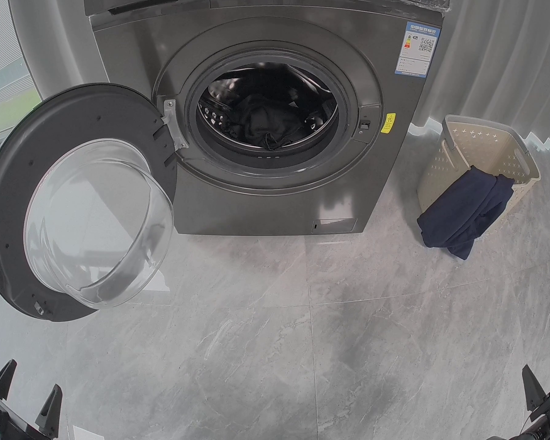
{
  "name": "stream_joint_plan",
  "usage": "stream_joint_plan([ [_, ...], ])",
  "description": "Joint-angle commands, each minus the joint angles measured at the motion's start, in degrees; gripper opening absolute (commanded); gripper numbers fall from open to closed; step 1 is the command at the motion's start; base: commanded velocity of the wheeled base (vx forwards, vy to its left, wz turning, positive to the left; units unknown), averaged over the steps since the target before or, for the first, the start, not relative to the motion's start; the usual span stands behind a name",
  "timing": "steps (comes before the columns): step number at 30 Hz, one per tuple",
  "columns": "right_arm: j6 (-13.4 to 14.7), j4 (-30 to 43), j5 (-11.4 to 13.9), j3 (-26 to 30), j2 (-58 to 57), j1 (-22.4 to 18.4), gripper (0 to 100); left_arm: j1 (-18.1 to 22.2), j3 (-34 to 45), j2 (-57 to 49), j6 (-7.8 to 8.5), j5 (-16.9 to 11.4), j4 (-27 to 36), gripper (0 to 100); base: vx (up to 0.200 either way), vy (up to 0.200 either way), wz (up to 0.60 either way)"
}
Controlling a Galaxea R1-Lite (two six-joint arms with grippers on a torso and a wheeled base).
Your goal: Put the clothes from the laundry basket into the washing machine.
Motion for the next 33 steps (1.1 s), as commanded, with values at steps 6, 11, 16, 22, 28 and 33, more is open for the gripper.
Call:
stream_joint_plan([
  [6, -1.08, 0.87, 1.25, 1.01, -4.95, -2.18, 100, 4.11, 0.64, -5.42, 0.73, 1.59, 4.82, 100, 0.0, 0.0, 0.0],
  [11, -1.78, 0.6, 1.78, 1.01, -4.95, -2.26, 100, 4.03, 0.9, -5.51, 0.73, 0.54, 3.76, 100, 0.0, 0.0, 0.0],
  [16, -1.69, 0.6, 1.69, 1.01, -4.95, -2.18, 100, 4.03, 0.9, -5.51, 0.55, 0.45, 3.76, 100, 0.0, -0.08, 0.0],
  [22, -1.61, 0.6, 1.69, 1.01, -4.95, -2.18, 100, 4.03, 0.9, -5.42, 0.29, 0.54, 3.76, 100, 0.0, -0.2, 0.0],
  [28, -0.99, 0.52, 1.69, 1.01, -4.95, -2.09, 100, 4.03, 0.9, -5.42, 0.64, 0.63, 3.68, 100, 0.0, -0.2, 0.0],
  [33, -0.64, 0.52, 1.69, 1.01, -4.95, -2.18, 100, 4.03, 0.9, -5.42, 0.11, 0.63, 3.68, 100, 0.0, -0.2, 0.0],
])
